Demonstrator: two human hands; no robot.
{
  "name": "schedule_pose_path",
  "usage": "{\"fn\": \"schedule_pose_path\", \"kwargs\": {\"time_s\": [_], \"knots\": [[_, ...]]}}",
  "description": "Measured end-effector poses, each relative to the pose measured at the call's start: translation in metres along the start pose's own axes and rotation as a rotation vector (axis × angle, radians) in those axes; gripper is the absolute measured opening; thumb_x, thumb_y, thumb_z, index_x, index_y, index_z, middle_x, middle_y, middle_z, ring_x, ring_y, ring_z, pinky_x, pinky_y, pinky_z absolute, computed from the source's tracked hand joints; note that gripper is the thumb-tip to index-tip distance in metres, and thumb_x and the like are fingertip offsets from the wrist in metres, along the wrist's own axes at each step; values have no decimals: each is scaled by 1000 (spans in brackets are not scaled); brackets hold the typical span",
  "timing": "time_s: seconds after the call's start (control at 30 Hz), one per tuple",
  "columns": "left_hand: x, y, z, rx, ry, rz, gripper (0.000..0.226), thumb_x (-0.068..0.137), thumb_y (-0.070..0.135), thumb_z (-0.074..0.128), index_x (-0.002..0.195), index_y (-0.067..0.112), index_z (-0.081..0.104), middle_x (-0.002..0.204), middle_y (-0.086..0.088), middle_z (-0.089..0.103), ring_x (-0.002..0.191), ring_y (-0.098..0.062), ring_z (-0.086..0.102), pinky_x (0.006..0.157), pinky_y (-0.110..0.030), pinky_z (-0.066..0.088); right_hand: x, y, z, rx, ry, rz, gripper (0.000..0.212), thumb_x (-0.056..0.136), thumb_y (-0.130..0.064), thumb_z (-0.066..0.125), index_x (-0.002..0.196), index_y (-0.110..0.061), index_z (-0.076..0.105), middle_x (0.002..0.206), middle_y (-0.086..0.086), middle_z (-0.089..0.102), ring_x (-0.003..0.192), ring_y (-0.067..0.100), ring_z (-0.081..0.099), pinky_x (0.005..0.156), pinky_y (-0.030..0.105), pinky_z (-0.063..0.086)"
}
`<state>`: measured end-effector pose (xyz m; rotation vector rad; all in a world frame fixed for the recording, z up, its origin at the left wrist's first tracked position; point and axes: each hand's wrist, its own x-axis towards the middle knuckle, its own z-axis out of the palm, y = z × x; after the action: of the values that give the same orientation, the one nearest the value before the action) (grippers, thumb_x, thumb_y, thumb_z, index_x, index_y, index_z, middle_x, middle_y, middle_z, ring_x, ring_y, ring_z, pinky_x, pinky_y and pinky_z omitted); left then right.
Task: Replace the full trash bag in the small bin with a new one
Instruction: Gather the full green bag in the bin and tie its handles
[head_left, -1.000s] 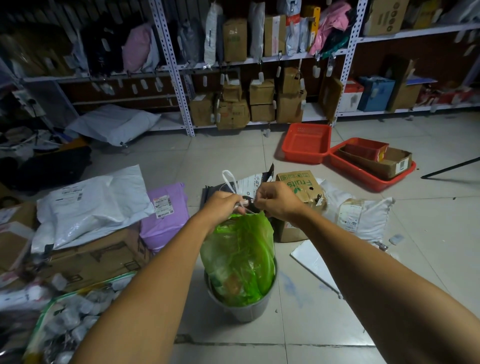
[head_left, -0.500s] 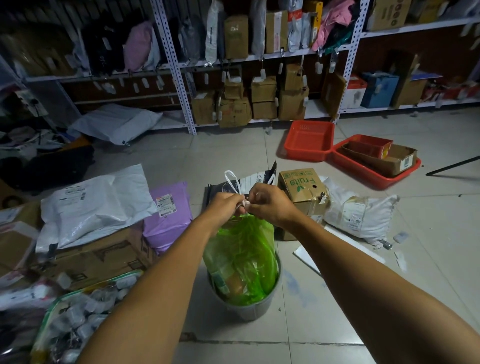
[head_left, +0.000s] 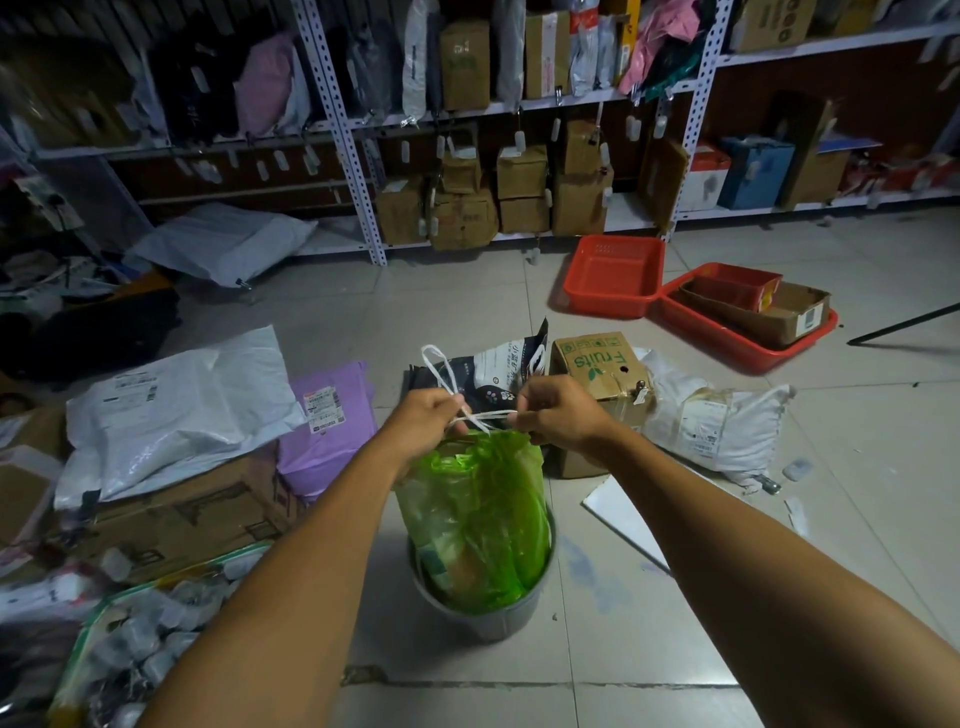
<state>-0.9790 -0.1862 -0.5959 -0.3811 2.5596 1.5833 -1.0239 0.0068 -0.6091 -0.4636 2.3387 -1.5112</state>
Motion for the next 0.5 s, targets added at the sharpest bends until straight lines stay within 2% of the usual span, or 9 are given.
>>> {"fn": "schedule_pose_path", "kwargs": {"time_s": [0.07, 0.13, 0.17, 0.23, 0.27, 0.3, 0.37, 0.5], "knots": [[2, -5, 4, -13, 26, -15, 27, 100, 23, 48, 85, 18, 69, 72, -1, 67, 72, -17, 53, 66, -28, 39, 0, 6, -1, -48, -6, 11, 16, 85, -8, 69, 73, -10, 59, 70, 9, 60, 66, 20, 55, 64, 38, 52], [2, -5, 7, -13, 43, -10, 25, 100, 21, 49, 85, 15, 69, 72, 0, 64, 71, -15, 52, 66, -27, 39, 1, 7, 4, -84, 4, 11, 12, 82, -3, 70, 77, -10, 61, 75, 8, 64, 70, 20, 59, 73, 44, 55], [2, -6, 9, -12, 48, -3, 25, 100, 20, 49, 85, 13, 69, 72, 0, 62, 70, -13, 51, 66, -27, 39, 2, 6, 6, -58, -6, 9, 11, 81, -1, 71, 85, -9, 64, 84, 9, 68, 78, 21, 64, 80, 44, 56], [1, -12, 4, -39, 51, -21, 28, 99, 20, 50, 81, 11, 69, 71, -1, 61, 69, -15, 51, 69, -29, 41, 7, 0, 19, 86, -45, 17, 33, 78, -1, 76, 108, -7, 65, 108, 7, 70, 98, 20, 67, 87, 35, 56], [1, -13, 3, -72, 34, -31, 30, 99, 21, 51, 75, 13, 69, 70, -2, 62, 71, -18, 53, 73, -32, 44, 7, -2, 21, 134, -40, 20, 41, 76, -5, 79, 115, -7, 65, 112, 6, 69, 102, 18, 66, 89, 31, 55], [1, -17, 0, -103, 25, -45, 32, 98, 22, 53, 73, 14, 70, 71, -3, 65, 75, -22, 57, 78, -36, 47, 9, -4, 26, 149, -31, 5, 41, 75, -10, 81, 114, -7, 67, 111, 4, 71, 101, 16, 68, 87, 28, 55], [2, -19, 0, -124, 12, -45, 29, 97, 25, 55, 79, 14, 74, 78, -6, 70, 83, -26, 62, 87, -44, 51, 11, -5, 32, 126, -3, -20, 28, 75, -16, 83, 98, -6, 71, 95, 6, 74, 86, 14, 71, 75, 25, 57], [1, -16, 6, -119, 19, -39, 28, 95, 31, 58, 84, 11, 75, 91, -21, 73, 85, -28, 65, 94, -55, 50, 11, -3, 38, 206, 21, -15, 17, 77, -4, 78, 86, 6, 68, 76, 12, 72, 62, 9, 67, 58, 20, 52]]}}
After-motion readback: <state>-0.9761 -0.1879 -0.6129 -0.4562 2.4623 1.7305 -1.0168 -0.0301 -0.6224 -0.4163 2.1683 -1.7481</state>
